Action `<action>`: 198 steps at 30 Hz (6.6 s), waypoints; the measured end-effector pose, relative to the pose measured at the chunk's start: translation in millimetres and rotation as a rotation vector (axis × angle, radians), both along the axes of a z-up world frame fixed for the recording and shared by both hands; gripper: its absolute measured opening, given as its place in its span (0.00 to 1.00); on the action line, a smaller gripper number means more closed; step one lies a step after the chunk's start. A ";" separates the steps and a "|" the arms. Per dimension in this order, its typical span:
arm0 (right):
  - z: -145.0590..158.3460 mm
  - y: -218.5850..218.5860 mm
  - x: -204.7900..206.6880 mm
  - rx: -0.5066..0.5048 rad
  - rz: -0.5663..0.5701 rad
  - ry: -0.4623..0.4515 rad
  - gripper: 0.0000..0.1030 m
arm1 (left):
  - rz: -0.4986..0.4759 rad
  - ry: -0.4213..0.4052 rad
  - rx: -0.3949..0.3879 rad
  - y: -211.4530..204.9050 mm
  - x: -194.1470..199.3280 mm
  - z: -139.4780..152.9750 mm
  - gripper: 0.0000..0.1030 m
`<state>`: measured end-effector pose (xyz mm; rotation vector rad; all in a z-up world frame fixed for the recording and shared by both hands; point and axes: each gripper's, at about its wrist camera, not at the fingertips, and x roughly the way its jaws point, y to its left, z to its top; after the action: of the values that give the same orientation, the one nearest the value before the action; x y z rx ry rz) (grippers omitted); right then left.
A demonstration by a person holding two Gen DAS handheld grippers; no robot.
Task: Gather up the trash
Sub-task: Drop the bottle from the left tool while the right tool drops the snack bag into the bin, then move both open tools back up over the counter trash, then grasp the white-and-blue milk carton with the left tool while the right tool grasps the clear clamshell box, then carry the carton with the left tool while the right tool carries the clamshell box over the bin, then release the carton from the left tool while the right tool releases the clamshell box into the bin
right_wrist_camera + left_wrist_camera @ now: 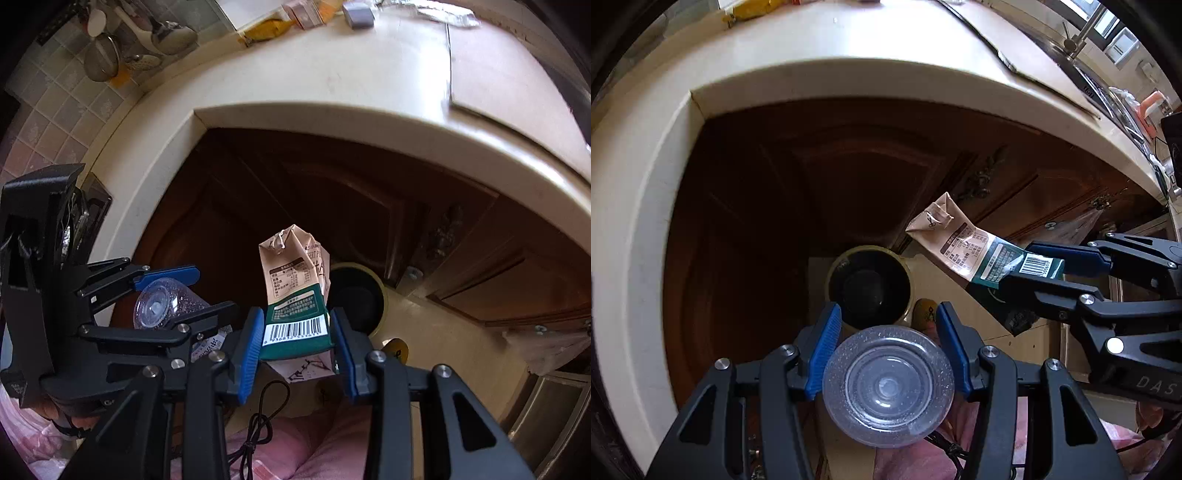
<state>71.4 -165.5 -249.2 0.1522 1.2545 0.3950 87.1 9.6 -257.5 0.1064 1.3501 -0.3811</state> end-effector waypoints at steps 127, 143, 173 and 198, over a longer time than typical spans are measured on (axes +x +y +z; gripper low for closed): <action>126.8 -131.7 392.0 -0.090 0.220 -0.225 0.74 | 0.391 -0.037 0.092 -117.1 369.2 103.6 0.32; 160.4 -152.4 220.3 0.008 -0.044 -0.296 0.75 | 0.254 -0.205 0.005 -83.9 235.4 182.0 0.32; 47.5 -27.3 -70.8 -0.038 -0.151 0.001 0.79 | -0.009 0.001 -0.023 -20.8 -21.6 74.3 0.32; -260.2 -41.6 -54.4 0.302 -0.363 0.608 0.82 | 0.020 0.355 0.224 -43.4 6.4 -192.1 0.32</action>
<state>17.0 -207.1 -509.3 0.7922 1.7156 0.2225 93.4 -33.8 -449.6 0.2187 1.7415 -0.2361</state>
